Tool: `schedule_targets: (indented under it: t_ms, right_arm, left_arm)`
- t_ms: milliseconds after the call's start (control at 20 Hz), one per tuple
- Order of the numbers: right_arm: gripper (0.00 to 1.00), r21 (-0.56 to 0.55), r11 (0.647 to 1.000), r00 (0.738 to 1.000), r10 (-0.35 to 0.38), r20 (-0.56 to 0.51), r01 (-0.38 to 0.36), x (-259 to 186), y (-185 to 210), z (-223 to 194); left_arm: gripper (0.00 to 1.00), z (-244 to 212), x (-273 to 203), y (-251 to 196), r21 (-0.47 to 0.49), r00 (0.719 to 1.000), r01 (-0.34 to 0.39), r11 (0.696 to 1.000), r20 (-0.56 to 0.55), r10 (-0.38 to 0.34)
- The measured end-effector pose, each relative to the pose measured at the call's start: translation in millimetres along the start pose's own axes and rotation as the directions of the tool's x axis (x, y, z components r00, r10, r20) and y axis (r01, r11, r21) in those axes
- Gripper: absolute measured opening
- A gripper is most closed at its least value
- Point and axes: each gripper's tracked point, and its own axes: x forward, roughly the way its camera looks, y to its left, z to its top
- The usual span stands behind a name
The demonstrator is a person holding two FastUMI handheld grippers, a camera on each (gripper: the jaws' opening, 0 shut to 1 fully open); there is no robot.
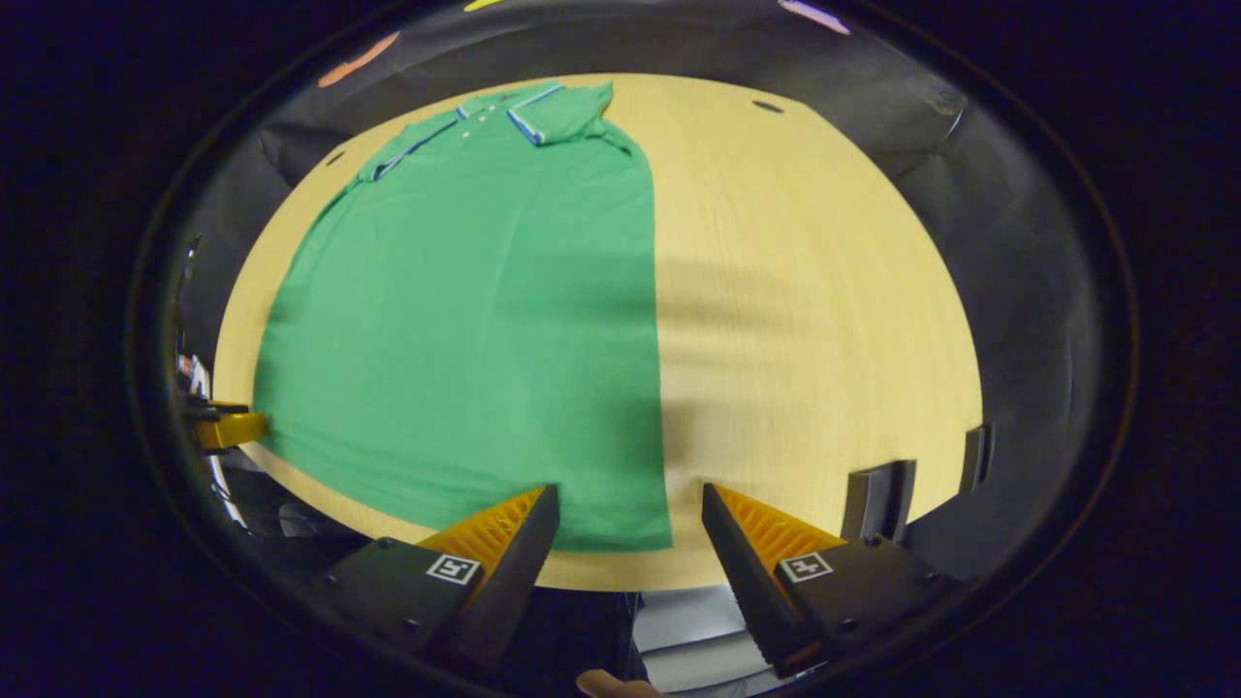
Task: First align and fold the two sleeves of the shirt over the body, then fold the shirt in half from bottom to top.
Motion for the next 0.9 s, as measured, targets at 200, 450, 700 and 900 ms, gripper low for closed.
schedule_targets:
  t_ms: [200, 450, 700, 900]
  right_arm:
    - [0.96, 0.002, 1.0, 1.0, 0.015, -0.009, -0.015, 1.3, 4.6, 6.4]
    - [0.95, 0.061, 0.998, 0.992, 0.015, -0.126, -0.007, 4.6, 7.3, 11.2]
    - [0.95, 0.052, 0.999, 0.982, 0.017, -0.191, -0.007, 5.2, 8.2, 11.7]
    - [0.65, 0.048, 0.999, 0.978, 0.021, -0.208, -0.012, 4.6, 11.8, 11.6]
  left_arm:
    - [1.0, 1.7, 2.2, -1.2, 0.035, 1.0, -0.016, 0.999, -0.021, 0.017]
    - [0.96, 2.7, 3.4, -2.2, 0.003, 0.995, -0.019, 1.0, -0.098, 0.019]
    - [1.0, 1.2, 3.8, -0.4, 0.013, 0.988, -0.014, 1.0, -0.151, 0.016]
    - [0.82, 3.0, 4.7, -2.3, 0.007, 0.986, -0.01, 1.0, -0.168, 0.011]
